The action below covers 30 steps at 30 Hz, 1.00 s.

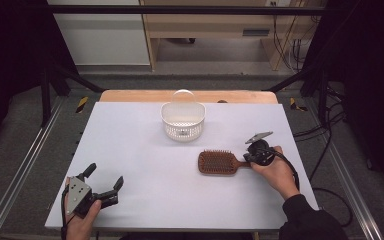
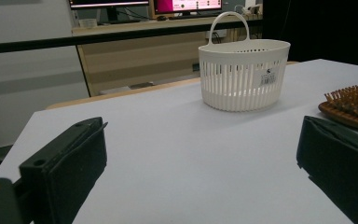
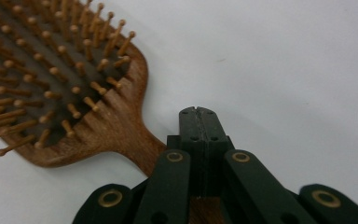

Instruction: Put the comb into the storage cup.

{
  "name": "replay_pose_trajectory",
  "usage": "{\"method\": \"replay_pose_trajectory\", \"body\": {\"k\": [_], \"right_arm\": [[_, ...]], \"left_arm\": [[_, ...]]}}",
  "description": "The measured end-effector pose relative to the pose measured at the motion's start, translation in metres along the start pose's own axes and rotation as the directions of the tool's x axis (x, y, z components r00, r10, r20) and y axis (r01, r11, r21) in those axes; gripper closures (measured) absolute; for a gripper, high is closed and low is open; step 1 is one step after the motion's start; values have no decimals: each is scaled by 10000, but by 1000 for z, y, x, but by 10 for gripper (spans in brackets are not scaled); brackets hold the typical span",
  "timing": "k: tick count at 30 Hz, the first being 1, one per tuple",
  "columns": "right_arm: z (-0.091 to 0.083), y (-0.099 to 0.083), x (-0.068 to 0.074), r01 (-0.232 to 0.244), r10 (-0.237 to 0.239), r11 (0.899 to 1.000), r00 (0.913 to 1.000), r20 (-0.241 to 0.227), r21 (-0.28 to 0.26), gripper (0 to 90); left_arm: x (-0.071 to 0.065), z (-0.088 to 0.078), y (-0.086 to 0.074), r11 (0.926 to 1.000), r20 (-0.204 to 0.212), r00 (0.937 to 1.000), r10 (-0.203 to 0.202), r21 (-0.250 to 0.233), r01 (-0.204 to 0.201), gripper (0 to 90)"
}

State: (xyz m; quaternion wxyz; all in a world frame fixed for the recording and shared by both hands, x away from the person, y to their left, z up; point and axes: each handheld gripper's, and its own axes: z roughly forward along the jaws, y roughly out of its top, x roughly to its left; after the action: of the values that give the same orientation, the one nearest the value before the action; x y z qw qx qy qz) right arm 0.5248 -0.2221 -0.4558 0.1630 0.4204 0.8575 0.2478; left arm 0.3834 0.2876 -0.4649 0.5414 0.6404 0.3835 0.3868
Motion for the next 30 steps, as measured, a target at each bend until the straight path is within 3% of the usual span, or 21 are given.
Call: {"method": "replay_pose_trajectory", "body": {"k": [22, 30], "right_arm": [[-13, -16, 39, 325, -303, 9991, 9966, -760, 285, 900], [-15, -16, 42, 302, -273, 9989, 9962, -825, 346, 900]], "left_arm": [[0, 0, 0, 10000, 39, 10000, 8, -17, -8, 17], [0, 0, 0, 10000, 43, 10000, 4, -24, -4, 17]]}}
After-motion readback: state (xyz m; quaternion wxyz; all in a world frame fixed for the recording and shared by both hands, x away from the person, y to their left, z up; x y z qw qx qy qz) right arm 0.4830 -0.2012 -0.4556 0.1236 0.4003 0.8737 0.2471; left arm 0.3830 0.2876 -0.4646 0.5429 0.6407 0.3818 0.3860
